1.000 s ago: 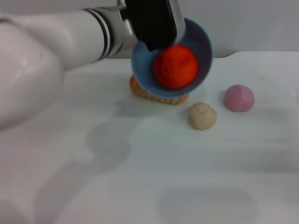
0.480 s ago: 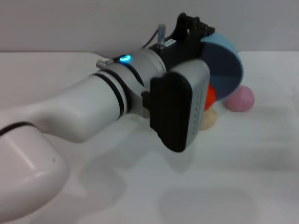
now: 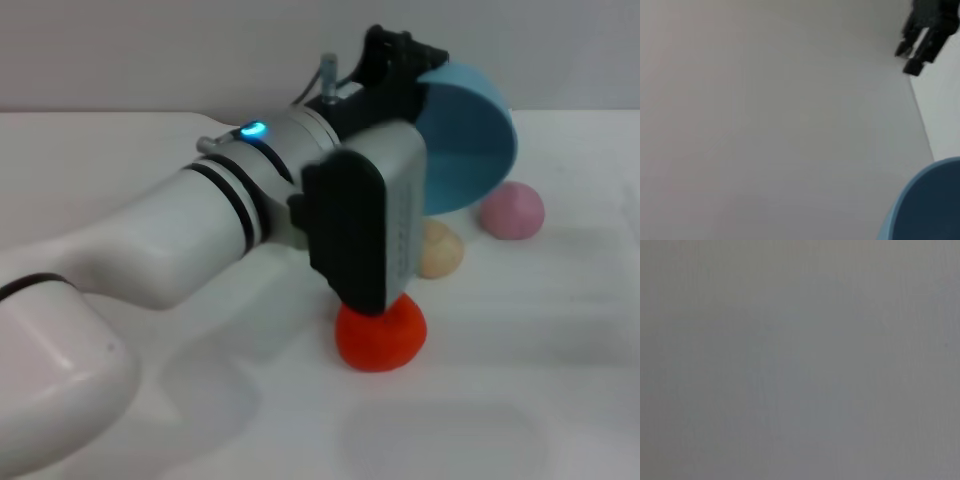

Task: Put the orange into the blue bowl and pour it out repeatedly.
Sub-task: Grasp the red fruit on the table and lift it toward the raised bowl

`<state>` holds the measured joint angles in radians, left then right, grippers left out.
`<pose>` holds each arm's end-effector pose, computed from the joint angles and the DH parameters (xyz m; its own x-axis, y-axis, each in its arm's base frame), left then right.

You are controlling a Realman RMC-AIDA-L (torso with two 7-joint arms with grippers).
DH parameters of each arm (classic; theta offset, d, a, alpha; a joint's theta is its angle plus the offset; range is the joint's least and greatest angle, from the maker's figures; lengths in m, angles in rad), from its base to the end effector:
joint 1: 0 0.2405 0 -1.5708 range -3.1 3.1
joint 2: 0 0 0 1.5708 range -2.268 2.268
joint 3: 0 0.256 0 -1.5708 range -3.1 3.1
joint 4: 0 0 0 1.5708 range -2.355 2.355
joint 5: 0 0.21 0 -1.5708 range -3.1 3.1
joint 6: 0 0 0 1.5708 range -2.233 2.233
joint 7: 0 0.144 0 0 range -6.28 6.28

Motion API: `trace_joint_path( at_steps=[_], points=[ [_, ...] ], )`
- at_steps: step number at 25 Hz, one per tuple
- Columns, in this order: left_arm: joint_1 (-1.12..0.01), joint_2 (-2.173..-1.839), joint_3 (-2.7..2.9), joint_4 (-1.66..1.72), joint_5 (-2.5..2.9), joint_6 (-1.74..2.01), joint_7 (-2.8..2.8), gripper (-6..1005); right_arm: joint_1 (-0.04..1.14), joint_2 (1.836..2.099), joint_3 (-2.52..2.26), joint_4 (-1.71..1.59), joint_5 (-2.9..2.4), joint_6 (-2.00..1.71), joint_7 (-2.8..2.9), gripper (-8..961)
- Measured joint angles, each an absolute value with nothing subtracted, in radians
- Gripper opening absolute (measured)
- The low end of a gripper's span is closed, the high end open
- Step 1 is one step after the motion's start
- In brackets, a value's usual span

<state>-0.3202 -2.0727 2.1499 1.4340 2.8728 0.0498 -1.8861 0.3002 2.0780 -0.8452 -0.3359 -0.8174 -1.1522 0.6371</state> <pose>-0.0790 0.3333 -0.0783 0.6741 -0.6248 -0.3939 -0.6480 -0.2444 -0.7213 0.3636 0.3151 0.0453 0.6355 0.0174 -0.7719 -0.7572 -0.1814 -0.6275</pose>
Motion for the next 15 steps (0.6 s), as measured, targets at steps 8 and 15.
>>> trace_joint_path(
  at_steps=[8, 15],
  points=[
    [-0.454, -2.066, 1.835, 1.478, 2.820, 0.529, -2.348, -1, 0.274, 2.070, -0.865, -0.438, -0.917, -1.157, 0.965, 526],
    [-0.631, -2.064, 1.649, 1.345, 2.746, 0.888, -2.490, 0, 0.272, 2.049, -0.857, -0.710, -1.392, -1.161, 1.472, 525]
  ],
)
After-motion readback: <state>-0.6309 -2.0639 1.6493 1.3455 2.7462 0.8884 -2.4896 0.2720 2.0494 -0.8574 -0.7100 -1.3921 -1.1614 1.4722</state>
